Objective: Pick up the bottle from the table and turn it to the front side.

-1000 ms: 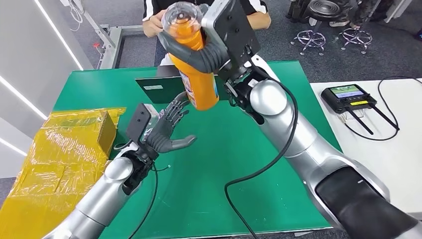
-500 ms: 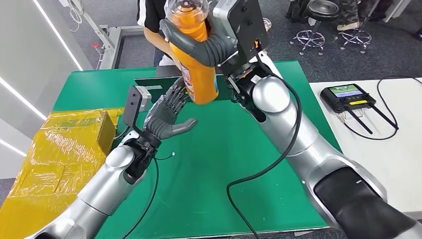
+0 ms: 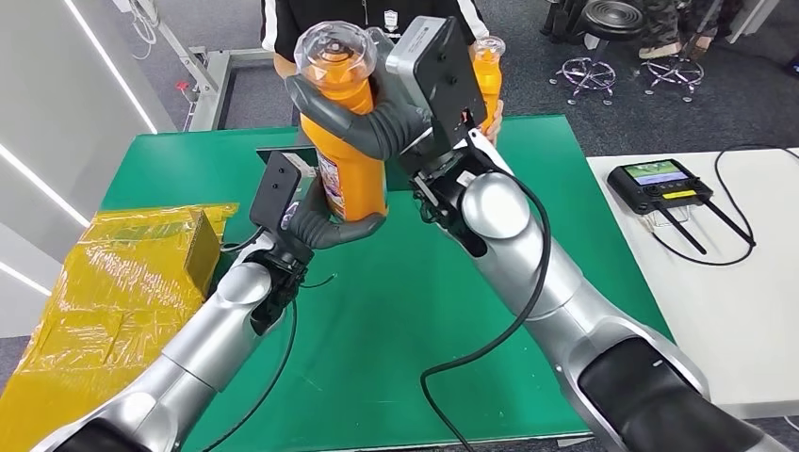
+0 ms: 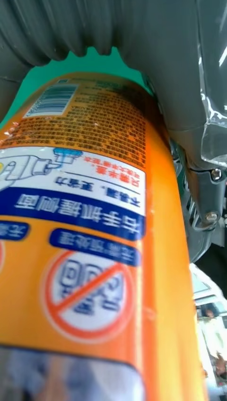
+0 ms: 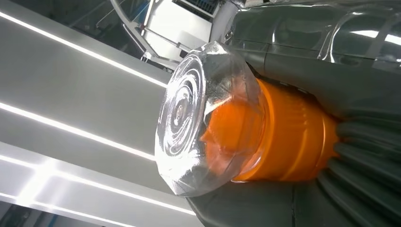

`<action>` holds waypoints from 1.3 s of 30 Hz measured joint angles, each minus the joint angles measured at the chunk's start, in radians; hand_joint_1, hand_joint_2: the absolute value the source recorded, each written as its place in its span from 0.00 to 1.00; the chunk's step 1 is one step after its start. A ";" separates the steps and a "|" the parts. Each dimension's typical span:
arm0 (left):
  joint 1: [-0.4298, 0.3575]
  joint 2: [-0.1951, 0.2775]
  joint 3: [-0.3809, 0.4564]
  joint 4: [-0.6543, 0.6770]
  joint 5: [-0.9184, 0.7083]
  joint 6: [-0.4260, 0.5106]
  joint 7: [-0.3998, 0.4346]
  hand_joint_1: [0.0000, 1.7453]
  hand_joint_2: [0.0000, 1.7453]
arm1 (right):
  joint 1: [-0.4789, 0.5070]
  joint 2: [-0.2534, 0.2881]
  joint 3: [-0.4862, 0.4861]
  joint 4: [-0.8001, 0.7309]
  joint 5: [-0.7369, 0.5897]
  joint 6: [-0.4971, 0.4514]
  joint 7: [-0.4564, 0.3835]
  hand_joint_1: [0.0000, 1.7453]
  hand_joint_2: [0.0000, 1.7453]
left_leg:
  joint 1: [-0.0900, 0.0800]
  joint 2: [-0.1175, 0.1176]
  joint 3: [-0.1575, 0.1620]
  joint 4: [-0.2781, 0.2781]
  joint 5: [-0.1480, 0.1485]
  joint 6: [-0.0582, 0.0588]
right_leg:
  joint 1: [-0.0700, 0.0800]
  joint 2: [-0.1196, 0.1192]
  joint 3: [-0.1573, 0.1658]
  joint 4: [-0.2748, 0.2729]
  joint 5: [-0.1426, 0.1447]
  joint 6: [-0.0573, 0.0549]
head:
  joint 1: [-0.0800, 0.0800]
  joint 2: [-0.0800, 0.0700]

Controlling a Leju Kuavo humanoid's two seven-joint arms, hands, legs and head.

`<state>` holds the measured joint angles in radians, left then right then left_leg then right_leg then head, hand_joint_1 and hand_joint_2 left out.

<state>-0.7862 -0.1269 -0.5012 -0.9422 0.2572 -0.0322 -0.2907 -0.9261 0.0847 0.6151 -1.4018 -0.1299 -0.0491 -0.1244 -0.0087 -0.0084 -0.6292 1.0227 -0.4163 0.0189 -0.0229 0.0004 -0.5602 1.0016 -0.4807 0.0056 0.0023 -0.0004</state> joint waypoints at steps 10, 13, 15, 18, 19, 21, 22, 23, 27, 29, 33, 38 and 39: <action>0.044 0.002 -0.002 -0.054 0.095 -0.076 0.051 1.00 1.00 | 0.018 0.003 -0.007 0.006 -0.049 -0.011 -0.017 0.00 1.00 | 0.000 0.000 0.000 0.000 0.000 0.000 | 0.000 0.000 0.000 0.000 0.000 0.000 | 0.000 0.000; 0.052 0.003 -0.002 -0.055 0.106 -0.089 0.053 1.00 1.00 | 0.030 0.005 -0.013 0.006 -0.046 -0.022 -0.022 0.00 1.00 | 0.000 0.000 0.000 0.000 0.000 0.000 | 0.000 0.000 0.000 0.000 0.000 0.000 | 0.000 0.000; 0.055 0.003 -0.002 -0.056 0.109 -0.095 0.054 1.00 1.00 | 0.039 0.005 -0.016 0.006 -0.037 -0.031 -0.026 0.00 1.00 | 0.000 0.000 0.000 0.000 0.000 0.000 | 0.000 0.000 0.000 0.000 0.000 0.000 | 0.000 0.000; 0.060 0.009 -0.003 -0.056 0.105 -0.082 0.053 1.00 1.00 | 0.054 0.006 -0.025 0.003 -0.015 -0.045 -0.031 0.00 1.00 | 0.000 0.000 0.000 0.000 0.000 0.000 | 0.000 0.000 0.000 0.000 0.000 0.000 | 0.000 0.000; 0.063 0.015 -0.002 -0.056 0.099 -0.075 0.050 1.00 1.00 | 0.061 0.006 -0.031 -0.001 -0.006 -0.048 -0.032 0.00 1.00 | 0.000 0.000 0.000 0.000 0.000 0.000 | 0.000 0.000 0.000 0.000 0.000 0.000 | 0.000 0.000; 0.072 0.032 -0.001 -0.055 0.086 -0.066 0.041 1.00 1.00 | 0.078 0.005 -0.047 -0.013 0.012 -0.047 -0.033 0.00 1.00 | 0.000 0.000 0.000 0.000 0.000 0.000 | 0.000 0.000 0.000 0.000 0.000 0.000 | 0.000 0.000; 0.077 0.041 0.000 -0.055 0.080 -0.065 0.037 1.00 1.00 | 0.086 0.004 -0.056 -0.020 0.019 -0.044 -0.033 0.00 1.00 | 0.000 0.000 0.000 0.000 0.000 0.000 | 0.000 0.000 0.000 0.000 0.000 0.000 | 0.000 0.000; 0.082 0.048 0.001 -0.055 0.076 -0.066 0.035 1.00 1.00 | 0.093 0.003 -0.064 -0.024 0.023 -0.042 -0.033 0.00 1.00 | 0.000 0.000 0.000 0.000 0.000 0.000 | 0.000 0.000 0.000 0.000 0.000 0.000 | 0.000 0.000; 0.108 0.076 0.015 -0.059 0.036 -0.029 0.026 1.00 1.00 | 0.112 -0.003 -0.087 -0.040 0.047 -0.041 -0.033 0.00 1.00 | 0.000 0.000 0.000 0.000 0.000 0.000 | 0.000 0.000 0.000 0.000 0.000 0.000 | 0.000 0.000; 0.142 0.107 0.041 -0.077 -0.013 0.019 0.019 1.00 1.00 | 0.128 -0.016 -0.103 -0.056 0.074 -0.041 -0.033 0.00 1.00 | 0.000 0.002 0.000 -0.001 0.000 0.000 | 0.000 0.002 0.000 0.000 0.000 0.000 | 0.000 0.000; 0.273 0.211 0.166 -0.174 -0.156 0.124 0.022 1.00 1.00 | 0.198 -0.093 -0.154 -0.110 0.114 -0.044 -0.037 0.00 1.00 | 0.001 0.003 0.001 -0.001 -0.001 -0.001 | 0.001 0.003 0.000 0.000 -0.001 -0.001 | 0.000 0.000; 0.474 0.371 0.414 -0.268 -0.454 0.323 0.057 1.00 1.00 | 0.386 -0.232 -0.263 -0.202 0.132 -0.044 -0.077 0.00 1.00 | 0.001 0.004 0.001 -0.001 -0.004 -0.002 | 0.001 0.003 -0.001 0.000 -0.003 -0.002 | 0.000 0.000; 0.513 0.393 0.470 -0.279 -0.495 0.339 0.063 0.75 1.00 | 0.424 -0.256 -0.286 -0.218 0.131 -0.042 -0.083 0.00 1.00 | 0.001 0.004 0.001 -0.001 -0.004 -0.002 | 0.001 0.003 -0.001 0.000 -0.004 -0.002 | 0.000 0.000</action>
<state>-0.2736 0.2662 -0.0315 -1.2208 -0.2382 0.3068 -0.2280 -0.5024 -0.1713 0.3287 -1.6200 0.0015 -0.0916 -0.2075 -0.0076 -0.0047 -0.6286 1.0214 -0.4206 0.0165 -0.0220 0.0037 -0.5614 1.0014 -0.4846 0.0032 0.0021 -0.0004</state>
